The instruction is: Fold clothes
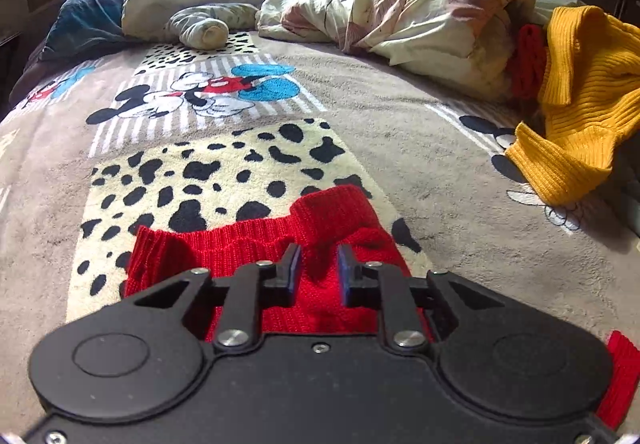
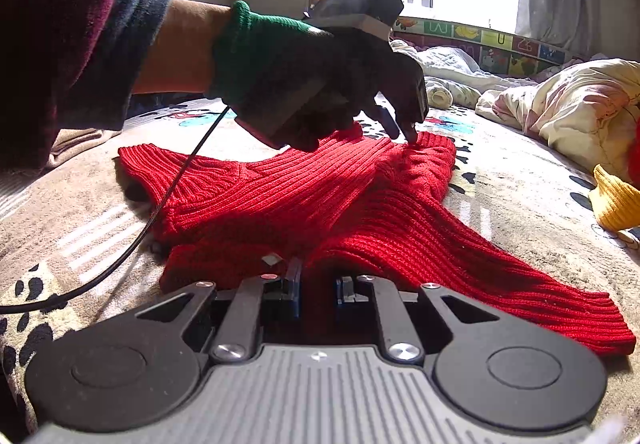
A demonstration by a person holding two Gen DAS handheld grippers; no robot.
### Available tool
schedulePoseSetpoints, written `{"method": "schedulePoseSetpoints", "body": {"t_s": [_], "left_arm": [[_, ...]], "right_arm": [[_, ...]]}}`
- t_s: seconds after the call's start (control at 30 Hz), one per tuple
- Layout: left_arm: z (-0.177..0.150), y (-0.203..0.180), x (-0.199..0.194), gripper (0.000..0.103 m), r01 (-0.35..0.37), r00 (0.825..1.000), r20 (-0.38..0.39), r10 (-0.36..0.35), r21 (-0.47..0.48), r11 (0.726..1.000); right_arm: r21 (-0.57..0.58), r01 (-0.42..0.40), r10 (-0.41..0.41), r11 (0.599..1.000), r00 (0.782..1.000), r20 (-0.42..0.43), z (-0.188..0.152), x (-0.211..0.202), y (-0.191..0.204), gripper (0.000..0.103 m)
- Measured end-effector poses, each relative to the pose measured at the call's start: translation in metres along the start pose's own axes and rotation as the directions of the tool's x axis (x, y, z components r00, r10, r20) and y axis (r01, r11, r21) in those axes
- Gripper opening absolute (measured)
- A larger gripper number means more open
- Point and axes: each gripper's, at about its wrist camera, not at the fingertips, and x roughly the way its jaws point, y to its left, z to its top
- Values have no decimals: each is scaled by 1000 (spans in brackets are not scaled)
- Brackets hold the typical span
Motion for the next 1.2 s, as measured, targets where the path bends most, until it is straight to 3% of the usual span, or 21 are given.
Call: {"method": "schedulePoseSetpoints", "body": {"t_s": [0.07,0.1,0.17,0.2,0.27,0.3,0.33,0.37,0.43,0.47,0.53,0.6,0.7,0.77,0.8,0.83,0.87,0.9,0.97,1.07,1.2], "left_arm": [[-7,-7,-10,15,46,999,-21,-46,1,999],[-15,-11,-1,15,62,996,-71,-61,9,998],[-35,-18,25,17,80,972,-225,-65,58,995],[-39,-25,20,17,76,981,-186,-51,126,989],[-25,-38,-1,19,77,981,-188,-45,166,983],[-17,-49,-18,22,148,982,-147,-120,201,968],[-11,-57,-25,32,211,971,-157,-180,218,953],[-4,-70,-30,48,282,952,-189,-241,235,930],[4,-95,-32,53,404,906,-250,-342,271,873],[7,-107,-28,53,469,873,-298,-386,296,832],[7,-136,-19,53,533,836,-380,-397,387,752],[2,-164,1,53,580,798,-482,-362,451,678],[-10,-185,29,53,640,738,-589,-328,458,617],[-20,-190,42,49,686,687,-649,-327,429,588],[-24,-191,44,41,691,683,-652,-330,430,581],[-28,-190,41,30,689,691,-637,-342,439,577],[-29,-187,35,11,697,690,-623,-369,434,570],[-29,-184,29,10,700,693,-604,-394,433,568],[-25,-165,10,9,660,740,-511,-437,426,619],[-16,-130,-23,9,601,797,-347,-494,375,706],[-11,-63,-69,9,498,866,-80,-494,228,836]], "right_arm": [[5,2,-2,1000,1000,3,-1,0,0,17],[4,5,-5,1000,1000,4,-1,0,1,17],[21,6,-6,1000,1000,10,-1,-1,0,18],[32,5,-5,999,1000,14,-1,-2,-1,19],[39,9,-10,999,1000,22,-1,-8,-1,22],[39,12,-13,999,1000,26,-2,-10,0,24],[39,7,-8,999,1000,30,-2,-12,0,28],[35,7,-8,999,999,32,-3,-12,2,30],[16,13,-13,1000,999,31,-3,-11,6,33],[7,14,-14,1000,999,32,-4,-11,7,35],[-3,16,-16,1000,999,36,-6,-11,9,35],[-10,16,-15,1000,999,37,-6,-11,9,35],[-26,14,-13,1000,999,33,-6,-9,12,38],[-47,16,-14,999,1000,28,-7,-7,15,41],[-57,17,-16,998,1000,25,-7,-6,16,42],[-67,18,-17,998,1000,22,-6,-5,18,43],[-69,20,-18,997,1000,21,-6,-5,18,44],[-69,21,-20,997,1000,20,-6,-4,18,44],[-69,23,-22,997,1000,19,-5,-4,18,44],[-73,25,-23,997,1000,19,-5,-6,20,47],[-105,32,-29,994,999,24,-5,-10,27,56]]}}
